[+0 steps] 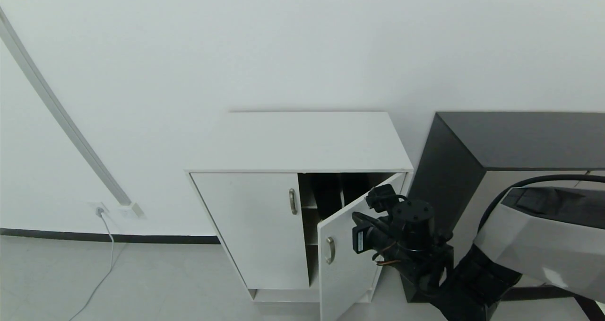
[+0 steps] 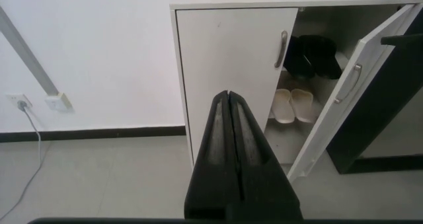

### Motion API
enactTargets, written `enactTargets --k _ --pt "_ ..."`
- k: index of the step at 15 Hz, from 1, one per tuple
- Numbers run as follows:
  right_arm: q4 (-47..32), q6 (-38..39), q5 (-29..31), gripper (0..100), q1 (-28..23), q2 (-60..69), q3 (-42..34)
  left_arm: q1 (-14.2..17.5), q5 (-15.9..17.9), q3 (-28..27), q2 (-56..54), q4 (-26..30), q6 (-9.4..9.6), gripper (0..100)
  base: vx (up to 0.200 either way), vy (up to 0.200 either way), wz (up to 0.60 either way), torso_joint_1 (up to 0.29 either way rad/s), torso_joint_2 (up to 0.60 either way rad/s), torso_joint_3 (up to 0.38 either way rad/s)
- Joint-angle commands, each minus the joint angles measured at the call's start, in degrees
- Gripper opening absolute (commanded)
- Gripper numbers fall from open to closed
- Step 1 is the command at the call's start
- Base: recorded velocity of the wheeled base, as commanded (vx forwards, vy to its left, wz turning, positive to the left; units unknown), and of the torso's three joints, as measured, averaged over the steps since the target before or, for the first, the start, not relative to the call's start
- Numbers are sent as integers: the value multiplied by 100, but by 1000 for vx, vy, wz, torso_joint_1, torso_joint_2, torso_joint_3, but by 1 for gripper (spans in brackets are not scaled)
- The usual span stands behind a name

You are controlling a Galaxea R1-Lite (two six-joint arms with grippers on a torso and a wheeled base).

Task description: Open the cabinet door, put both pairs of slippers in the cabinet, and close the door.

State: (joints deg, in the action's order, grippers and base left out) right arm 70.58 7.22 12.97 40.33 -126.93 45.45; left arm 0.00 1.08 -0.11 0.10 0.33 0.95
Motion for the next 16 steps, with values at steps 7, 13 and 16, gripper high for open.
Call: enactTargets --k 7,13,16 --pt "-300 -10 4 0 -271 -587 966 0 -3 2 -1 2 2 0 0 0 0 0 0 0" --pt "-563 -19 4 0 -350 -860 1643 0 -3 2 -1 2 -7 0 0 0 0 0 0 0" --pt "-713 -19 4 0 -376 -921 1889 0 -3 2 -1 2 -7 0 0 0 0 0 0 0"
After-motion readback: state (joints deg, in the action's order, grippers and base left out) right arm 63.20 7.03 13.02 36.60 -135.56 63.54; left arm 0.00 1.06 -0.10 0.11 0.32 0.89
